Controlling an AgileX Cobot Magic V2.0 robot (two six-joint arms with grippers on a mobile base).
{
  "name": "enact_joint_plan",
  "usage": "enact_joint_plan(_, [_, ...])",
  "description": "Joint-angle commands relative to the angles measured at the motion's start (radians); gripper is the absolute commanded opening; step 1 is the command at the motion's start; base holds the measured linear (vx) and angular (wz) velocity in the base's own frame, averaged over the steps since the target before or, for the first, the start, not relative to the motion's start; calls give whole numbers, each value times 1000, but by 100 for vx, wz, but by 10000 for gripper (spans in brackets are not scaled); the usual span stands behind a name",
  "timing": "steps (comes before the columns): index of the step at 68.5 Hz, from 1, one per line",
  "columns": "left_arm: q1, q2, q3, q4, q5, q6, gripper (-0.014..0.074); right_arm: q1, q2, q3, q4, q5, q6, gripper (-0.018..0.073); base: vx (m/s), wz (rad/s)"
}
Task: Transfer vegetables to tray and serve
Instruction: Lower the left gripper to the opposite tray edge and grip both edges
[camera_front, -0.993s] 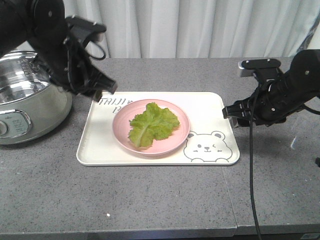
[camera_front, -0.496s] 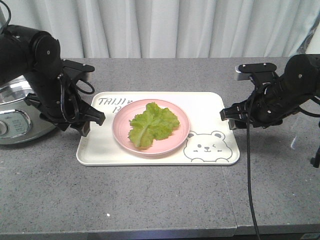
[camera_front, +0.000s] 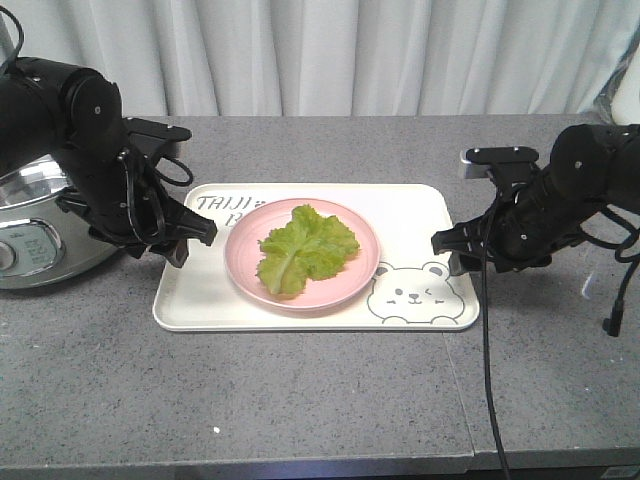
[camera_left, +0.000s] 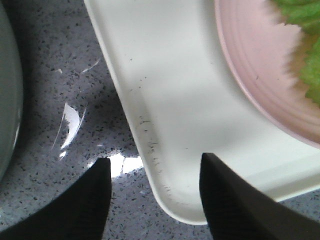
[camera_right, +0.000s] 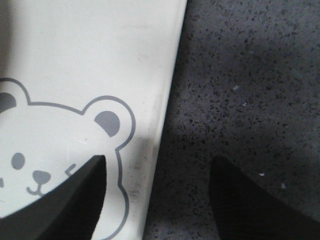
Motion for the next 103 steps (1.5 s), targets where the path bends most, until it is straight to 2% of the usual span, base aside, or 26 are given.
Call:
enact_joint_plan(1, [-2, -49, -21, -8, -35, -11, 376, -4, -31, -28, 6, -39, -7, 444, 0, 0])
enact_joint_plan(48, [10, -46, -21, -17, -47, -19, 376, -4, -27, -28, 13, -36, -8, 444, 0, 0])
enact_joint_plan(103, [10, 90, -19, -24, -29, -25, 376, -4, 57, -28, 14, -18, -10, 444, 0, 0])
